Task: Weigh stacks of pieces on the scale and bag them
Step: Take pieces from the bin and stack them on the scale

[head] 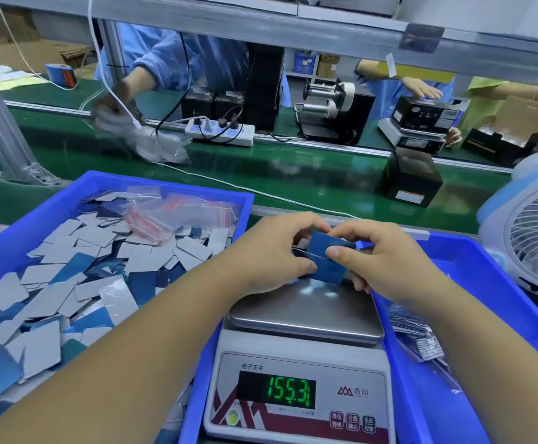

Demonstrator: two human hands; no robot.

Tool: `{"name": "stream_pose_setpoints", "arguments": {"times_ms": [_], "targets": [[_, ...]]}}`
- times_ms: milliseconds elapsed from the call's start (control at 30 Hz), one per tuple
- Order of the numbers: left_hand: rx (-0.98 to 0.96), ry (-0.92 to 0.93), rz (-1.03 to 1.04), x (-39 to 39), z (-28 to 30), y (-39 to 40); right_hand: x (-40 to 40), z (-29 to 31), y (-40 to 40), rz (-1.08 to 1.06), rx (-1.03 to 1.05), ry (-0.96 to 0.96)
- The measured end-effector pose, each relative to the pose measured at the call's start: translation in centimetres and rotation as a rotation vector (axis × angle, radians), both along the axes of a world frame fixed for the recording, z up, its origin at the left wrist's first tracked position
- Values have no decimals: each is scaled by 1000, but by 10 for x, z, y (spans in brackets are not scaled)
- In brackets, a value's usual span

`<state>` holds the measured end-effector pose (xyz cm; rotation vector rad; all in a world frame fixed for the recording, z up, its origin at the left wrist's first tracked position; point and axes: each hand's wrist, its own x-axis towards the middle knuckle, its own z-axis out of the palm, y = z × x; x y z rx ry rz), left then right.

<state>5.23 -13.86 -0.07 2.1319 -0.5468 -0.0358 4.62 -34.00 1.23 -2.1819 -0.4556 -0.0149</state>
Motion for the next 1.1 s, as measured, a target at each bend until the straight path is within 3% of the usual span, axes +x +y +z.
{"name": "stream_pose_setpoints", "arguments": {"times_ms": [300, 533, 700, 800, 967, 1100], "targets": [[71, -54, -14, 2, 2, 7, -3, 5, 1, -24, -51, -296], [50, 13, -23, 0, 1, 6, 0, -1, -3, -4, 94, -87], [104, 12, 3, 2, 1, 8, -2, 6, -4, -18, 60, -197], [125, 25, 14, 4, 2, 9, -5, 14, -4, -6, 179, -183], [121, 15, 5, 3, 0, 9, 1, 17, -9, -133, 489, -35], [30, 17, -2, 1, -1, 8, 7, 1, -1, -223, 390, 149]]}}
